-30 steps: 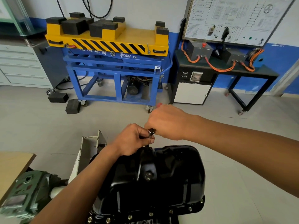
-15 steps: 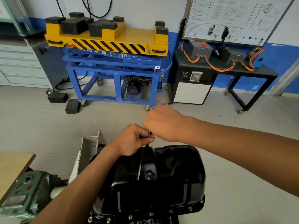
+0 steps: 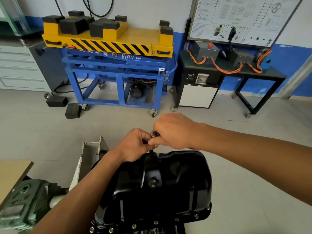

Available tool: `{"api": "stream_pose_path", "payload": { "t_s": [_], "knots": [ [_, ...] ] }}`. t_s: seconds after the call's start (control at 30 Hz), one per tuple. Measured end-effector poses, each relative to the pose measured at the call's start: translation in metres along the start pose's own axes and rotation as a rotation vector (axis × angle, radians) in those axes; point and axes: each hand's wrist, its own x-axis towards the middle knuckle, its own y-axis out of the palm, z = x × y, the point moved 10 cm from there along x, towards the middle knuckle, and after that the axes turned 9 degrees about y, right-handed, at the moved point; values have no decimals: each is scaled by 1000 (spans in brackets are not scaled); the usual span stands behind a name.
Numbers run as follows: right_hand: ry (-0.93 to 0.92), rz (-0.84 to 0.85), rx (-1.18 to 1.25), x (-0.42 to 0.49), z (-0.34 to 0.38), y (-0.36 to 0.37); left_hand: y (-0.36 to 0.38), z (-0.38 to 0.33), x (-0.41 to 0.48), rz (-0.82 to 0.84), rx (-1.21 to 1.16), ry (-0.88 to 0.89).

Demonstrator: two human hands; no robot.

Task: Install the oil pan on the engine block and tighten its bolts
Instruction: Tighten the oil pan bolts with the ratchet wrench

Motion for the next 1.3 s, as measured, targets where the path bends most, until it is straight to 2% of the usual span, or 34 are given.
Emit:
{"api": "stream_pose_path", "payload": {
  "t_s": [0.1, 0.2, 0.37, 0.47, 0.53, 0.7, 0.93, 1.03, 1.13, 1.23, 1.3],
  "knots": [
    [63, 33, 58, -1, 3, 5, 1, 2, 0, 1, 27, -2],
    [38, 97, 34, 0, 6, 0, 5, 3, 0, 39, -5, -18],
    [-199, -32, -307, 1, 30, -8, 2, 6, -1, 7, -44, -15],
    [-357, -95, -344, -5, 38, -8, 1, 6, -1, 1, -63, -7],
    [-387, -81, -336, -7, 35, -5, 1, 9, -1, -3, -55, -13],
    [-269, -13, -260, -1, 21, -4, 1, 11, 1, -10, -60, -21],
    [44, 125, 131, 1, 2, 9, 3, 4, -1, 26, -35, -14],
    [123, 151, 210, 3, 2, 12, 5, 6, -1, 38, -17, -20],
    [71, 145, 76, 4, 6, 4, 5, 6, -1, 38, -43, -35],
    [-108, 36, -210, 3, 23, -8, 4, 6, -1, 19, -65, -31],
    [-226, -22, -301, 2, 34, -8, 4, 6, -1, 21, -54, -19]
  ]
}}
